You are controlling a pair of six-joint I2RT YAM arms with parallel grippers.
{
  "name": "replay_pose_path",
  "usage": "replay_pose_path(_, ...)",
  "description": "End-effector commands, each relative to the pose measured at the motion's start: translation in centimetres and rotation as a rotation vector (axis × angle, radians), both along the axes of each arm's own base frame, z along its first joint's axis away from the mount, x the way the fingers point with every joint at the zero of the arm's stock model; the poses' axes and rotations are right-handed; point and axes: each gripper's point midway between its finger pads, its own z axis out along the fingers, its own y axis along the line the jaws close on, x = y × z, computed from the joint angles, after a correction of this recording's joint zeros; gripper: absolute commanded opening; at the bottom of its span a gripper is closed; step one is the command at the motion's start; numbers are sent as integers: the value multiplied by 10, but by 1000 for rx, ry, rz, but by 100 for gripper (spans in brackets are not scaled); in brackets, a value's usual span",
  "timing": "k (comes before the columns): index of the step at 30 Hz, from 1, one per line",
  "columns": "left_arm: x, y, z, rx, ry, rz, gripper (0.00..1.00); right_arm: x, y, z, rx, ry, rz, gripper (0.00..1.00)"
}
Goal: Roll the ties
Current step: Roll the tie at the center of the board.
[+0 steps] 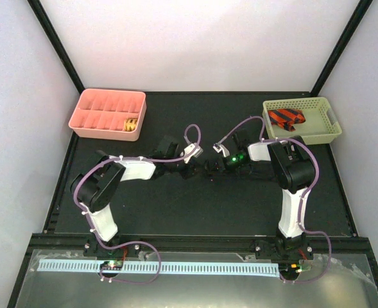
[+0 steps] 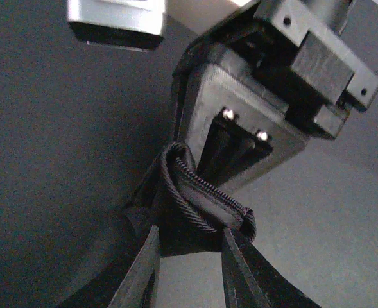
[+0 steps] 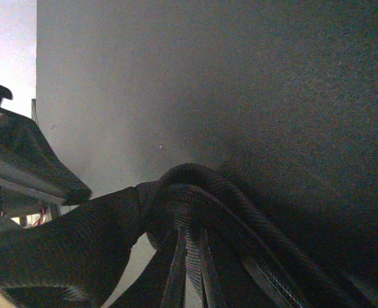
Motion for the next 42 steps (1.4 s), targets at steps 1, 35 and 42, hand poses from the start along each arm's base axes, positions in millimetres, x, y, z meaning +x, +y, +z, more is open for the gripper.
replay_pose_path(1,11,-16,15,-37,-45,-40,29,-1,-6,-6,-41,-3,-1,11)
replay_pose_path(35,10,-19,-17,22,36,-59,30,18,-12,29,17,-27,-66,35)
replay_pose_path(42,10,-19,-18,22,44,-57,30,16,-4,24,1,-31,-49,23)
